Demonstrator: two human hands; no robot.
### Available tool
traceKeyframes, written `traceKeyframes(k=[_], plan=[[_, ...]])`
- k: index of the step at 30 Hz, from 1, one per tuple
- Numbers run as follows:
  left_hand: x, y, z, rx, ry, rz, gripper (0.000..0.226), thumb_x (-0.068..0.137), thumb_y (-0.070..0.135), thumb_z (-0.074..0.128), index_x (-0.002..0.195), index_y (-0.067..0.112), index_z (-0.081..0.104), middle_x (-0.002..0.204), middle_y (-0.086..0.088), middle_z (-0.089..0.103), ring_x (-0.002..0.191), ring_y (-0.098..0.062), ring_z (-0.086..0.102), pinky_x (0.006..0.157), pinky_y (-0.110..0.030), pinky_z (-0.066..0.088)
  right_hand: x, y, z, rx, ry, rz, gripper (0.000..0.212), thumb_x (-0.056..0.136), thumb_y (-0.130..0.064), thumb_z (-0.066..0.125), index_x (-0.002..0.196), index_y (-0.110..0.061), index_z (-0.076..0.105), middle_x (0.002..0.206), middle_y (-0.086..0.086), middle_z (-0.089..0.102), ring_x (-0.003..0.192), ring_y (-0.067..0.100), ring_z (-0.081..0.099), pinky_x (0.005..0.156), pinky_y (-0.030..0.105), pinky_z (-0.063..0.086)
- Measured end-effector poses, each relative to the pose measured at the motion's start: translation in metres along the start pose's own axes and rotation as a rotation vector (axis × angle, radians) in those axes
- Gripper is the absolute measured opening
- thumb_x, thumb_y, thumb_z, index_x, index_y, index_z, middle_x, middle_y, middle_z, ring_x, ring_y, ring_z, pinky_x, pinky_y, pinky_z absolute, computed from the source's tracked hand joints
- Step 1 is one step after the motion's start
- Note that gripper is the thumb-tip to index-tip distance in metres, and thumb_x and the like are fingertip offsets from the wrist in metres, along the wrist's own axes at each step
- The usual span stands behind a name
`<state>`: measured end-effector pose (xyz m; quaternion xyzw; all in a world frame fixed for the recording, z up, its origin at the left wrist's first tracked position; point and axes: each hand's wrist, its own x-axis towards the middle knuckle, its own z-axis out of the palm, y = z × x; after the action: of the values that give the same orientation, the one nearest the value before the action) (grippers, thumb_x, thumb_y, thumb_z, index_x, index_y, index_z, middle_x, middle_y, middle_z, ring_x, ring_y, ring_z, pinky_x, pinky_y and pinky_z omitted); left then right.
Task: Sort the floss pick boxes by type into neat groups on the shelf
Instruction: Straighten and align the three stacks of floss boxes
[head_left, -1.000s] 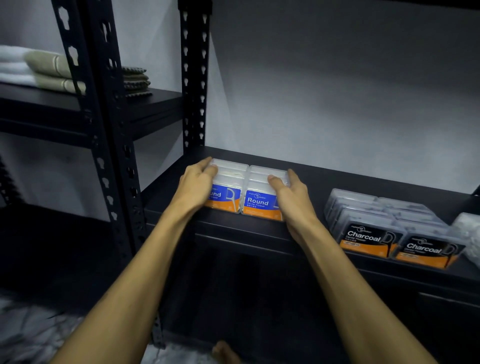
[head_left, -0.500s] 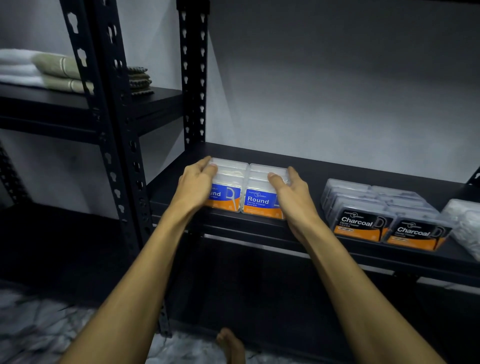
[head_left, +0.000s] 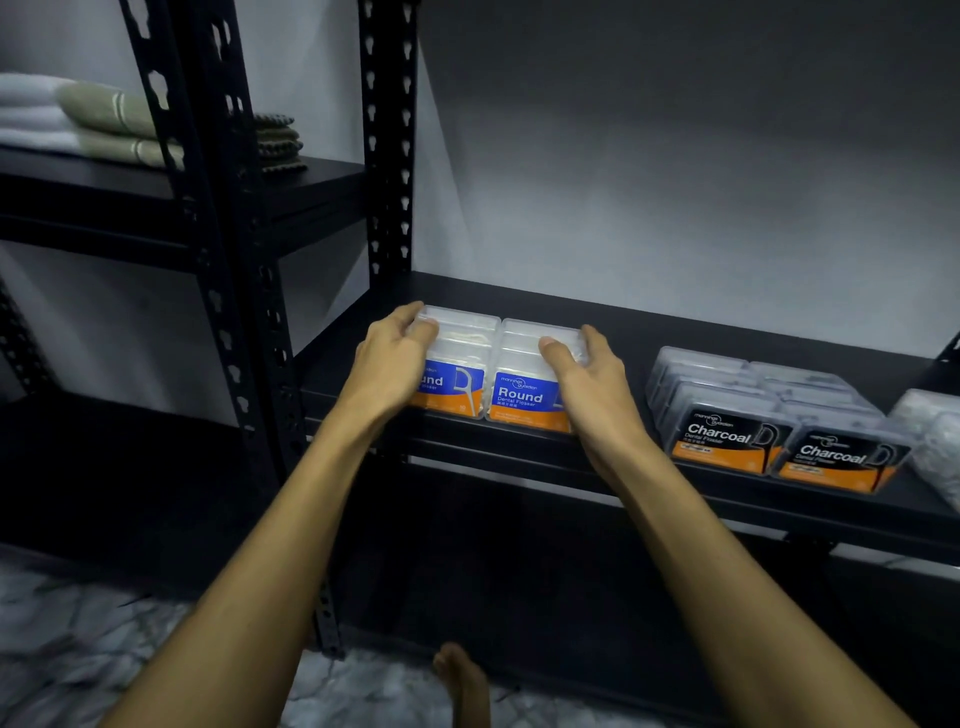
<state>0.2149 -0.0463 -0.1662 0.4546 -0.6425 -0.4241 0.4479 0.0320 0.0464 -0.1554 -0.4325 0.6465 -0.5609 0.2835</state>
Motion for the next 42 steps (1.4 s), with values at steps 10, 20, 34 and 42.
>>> traceKeyframes(k=[10,20,34,42], plan=[[0.004,0.012,-0.009,-0.261,-0.167,-0.15,0.062,0.085,0.061,0.06,0.132,0.02,0.056,0.116,-0.003,0.071,0.098,-0.021,0.073,0.096,-0.047,0.054,-0.001,-0.003,-0.008,0.359,-0.039,0.071,0.082,0.089,-0.041,0.071,0.155,-0.024,0.026,0.127,-0.004,0.058,0.087,0.013,0.076,0.087,0.045,0.061],[0.01,0.041,-0.043,0.179,-0.282,0.2,0.079,0.071,0.065,0.073,0.141,0.041,0.047,0.154,0.01,0.041,0.137,-0.009,0.04,0.113,-0.036,0.033,-0.006,-0.051,-0.032,-0.347,-0.188,-0.37,0.085,0.085,-0.051,0.071,0.155,-0.03,0.027,0.16,-0.003,0.033,0.143,0.014,0.036,0.112,0.038,0.037],[0.005,0.03,-0.018,0.674,-0.364,0.393,0.058,0.092,0.057,0.046,0.146,0.036,0.042,0.151,0.003,0.04,0.135,-0.019,0.038,0.106,-0.037,0.035,0.027,-0.046,-0.025,-0.904,-0.47,-0.29,0.1,0.079,-0.06,0.072,0.158,-0.021,0.025,0.15,0.004,0.038,0.12,0.014,0.05,0.092,0.028,0.044],[0.006,0.019,-0.011,0.662,-0.248,0.44,0.052,0.09,0.058,0.046,0.139,0.04,0.05,0.142,0.005,0.048,0.131,-0.019,0.04,0.101,-0.028,0.028,0.022,-0.042,-0.023,-0.917,-0.457,-0.314,0.104,0.074,-0.062,0.075,0.156,-0.019,0.027,0.142,0.004,0.037,0.132,0.019,0.039,0.105,0.035,0.042]])
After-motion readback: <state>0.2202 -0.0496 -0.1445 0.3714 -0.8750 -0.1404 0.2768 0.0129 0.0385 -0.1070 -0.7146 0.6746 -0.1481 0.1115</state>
